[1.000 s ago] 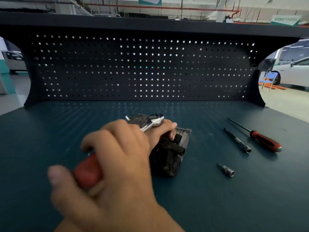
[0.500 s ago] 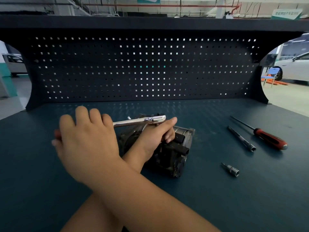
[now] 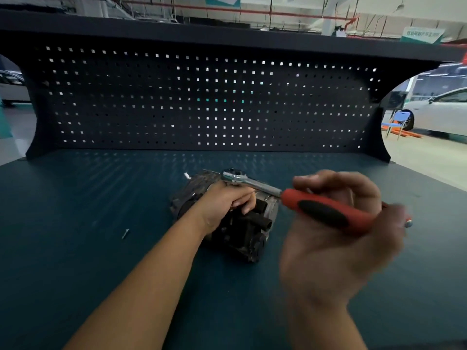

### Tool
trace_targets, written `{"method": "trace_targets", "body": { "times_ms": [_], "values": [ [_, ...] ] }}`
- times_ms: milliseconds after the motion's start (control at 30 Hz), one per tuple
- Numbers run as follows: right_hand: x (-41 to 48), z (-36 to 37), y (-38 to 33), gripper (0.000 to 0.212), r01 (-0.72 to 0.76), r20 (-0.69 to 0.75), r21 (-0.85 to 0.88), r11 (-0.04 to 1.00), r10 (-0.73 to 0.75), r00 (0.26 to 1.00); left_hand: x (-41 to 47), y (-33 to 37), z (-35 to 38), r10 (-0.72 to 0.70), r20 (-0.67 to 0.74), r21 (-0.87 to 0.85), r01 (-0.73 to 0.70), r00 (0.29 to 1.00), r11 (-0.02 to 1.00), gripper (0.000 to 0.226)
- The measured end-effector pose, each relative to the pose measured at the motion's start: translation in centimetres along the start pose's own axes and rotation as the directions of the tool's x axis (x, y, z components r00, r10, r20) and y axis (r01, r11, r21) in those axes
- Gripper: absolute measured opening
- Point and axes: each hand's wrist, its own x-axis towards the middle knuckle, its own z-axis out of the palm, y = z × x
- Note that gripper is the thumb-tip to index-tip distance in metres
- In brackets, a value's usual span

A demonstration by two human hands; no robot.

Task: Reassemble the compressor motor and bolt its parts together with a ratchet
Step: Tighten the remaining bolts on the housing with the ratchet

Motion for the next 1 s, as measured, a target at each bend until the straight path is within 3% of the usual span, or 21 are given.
{"method": "trace_targets", "body": {
  "times_ms": [133, 267, 400, 467, 533, 633, 800, 1000],
  "values": [
    [3.6, -2.7, 0.4, 0.053, -0.233, -0.121, 0.317, 0.920, 0.282, 0.952, -0.3, 0.4, 0.2, 0.025, 0.023, 0.006, -0.025, 0.999, 1.000, 0.047],
    [8.4, -4.5, 3.5, 0.057, -0.426, -0.248, 0.442, 0.790, 0.564, 0.788, -0.3, 0.7, 0.1, 0.023, 0.072, 0.011, -0.024, 0.997, 1.000, 0.047],
    [11.4, -5.0, 7.8, 0.050, -0.666, -0.264, 0.278, 0.692, 0.722, 0.640, -0.4, 0.6, -0.1, 0.056, 0.087, 0.013, -0.058, 0.995, 0.998, 0.045],
    [11.8, -4.9, 9.4, 0.040, -0.726, -0.251, 0.194, 0.660, 0.749, 0.614, -0.4, 0.5, -0.1, 0.059, 0.103, 0.012, -0.060, 0.993, 0.998, 0.044],
    [12.0, -5.0, 10.1, 0.031, -0.742, -0.228, 0.201, 0.639, 0.767, 0.599, -0.4, 0.6, -0.1, 0.053, 0.115, 0.013, -0.055, 0.992, 0.998, 0.044],
    [11.9, -5.2, 9.8, 0.025, -0.704, -0.126, 0.363, 0.611, 0.781, 0.612, -0.3, 0.5, 0.1, 0.063, 0.087, 0.000, -0.064, 0.994, 0.998, 0.043],
    [11.2, -5.6, 6.6, 0.031, -0.447, -0.169, 0.661, 0.602, 0.701, 0.693, -0.1, -0.1, 0.6, 0.114, -0.035, 0.028, -0.113, 0.993, 0.993, 0.039],
    [8.1, -4.3, 2.6, 0.031, -0.358, -0.315, 0.547, 0.757, 0.581, 0.750, -0.4, 0.2, 0.2, 0.145, -0.033, 0.071, -0.143, 0.989, 0.987, 0.042]
  ]
}}
